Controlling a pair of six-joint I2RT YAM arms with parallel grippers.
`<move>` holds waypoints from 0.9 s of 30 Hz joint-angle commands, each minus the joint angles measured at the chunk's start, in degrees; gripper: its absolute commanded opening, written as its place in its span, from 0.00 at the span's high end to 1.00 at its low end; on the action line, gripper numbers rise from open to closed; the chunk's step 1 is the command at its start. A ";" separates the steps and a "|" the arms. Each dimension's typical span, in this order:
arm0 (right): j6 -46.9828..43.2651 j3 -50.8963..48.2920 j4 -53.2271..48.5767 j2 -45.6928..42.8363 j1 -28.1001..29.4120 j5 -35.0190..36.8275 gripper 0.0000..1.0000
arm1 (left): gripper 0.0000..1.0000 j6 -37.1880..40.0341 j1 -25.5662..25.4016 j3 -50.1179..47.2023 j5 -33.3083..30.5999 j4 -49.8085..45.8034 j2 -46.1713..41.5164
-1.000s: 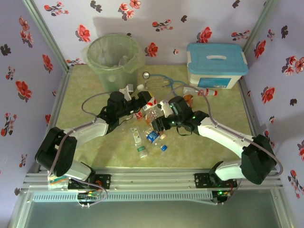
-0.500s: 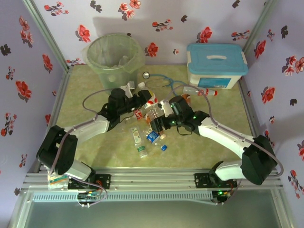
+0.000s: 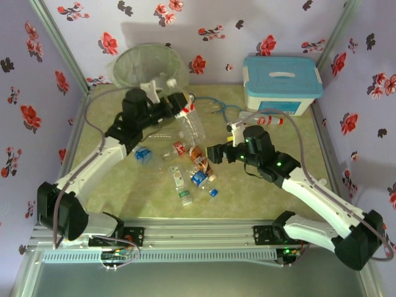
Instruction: Put the plastic bottles in the bin
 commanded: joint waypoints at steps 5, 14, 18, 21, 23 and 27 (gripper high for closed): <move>3.29 -4.35 -1.93 -3.16 -2.11 4.67 0.01 | 0.43 12.41 11.62 17.90 -3.65 -11.56 -0.72; 4.41 -5.17 -2.90 -3.62 -2.12 4.69 0.01 | 0.44 18.44 22.21 27.11 -10.23 -3.74 9.18; 4.12 -4.49 -4.18 -3.50 -2.09 4.78 0.01 | 0.44 24.26 22.53 31.28 -12.25 -3.56 15.63; 4.10 -4.52 -5.18 -3.92 -2.09 4.78 0.01 | 0.44 28.43 22.52 36.36 -12.77 -7.26 21.57; 4.10 -4.86 -5.61 -4.29 -2.15 4.95 0.01 | 0.44 30.99 22.56 39.14 -13.65 -9.87 24.81; 4.18 -5.50 -6.16 -4.54 -2.09 5.09 0.01 | 0.44 35.99 22.52 42.97 -15.90 -13.96 29.80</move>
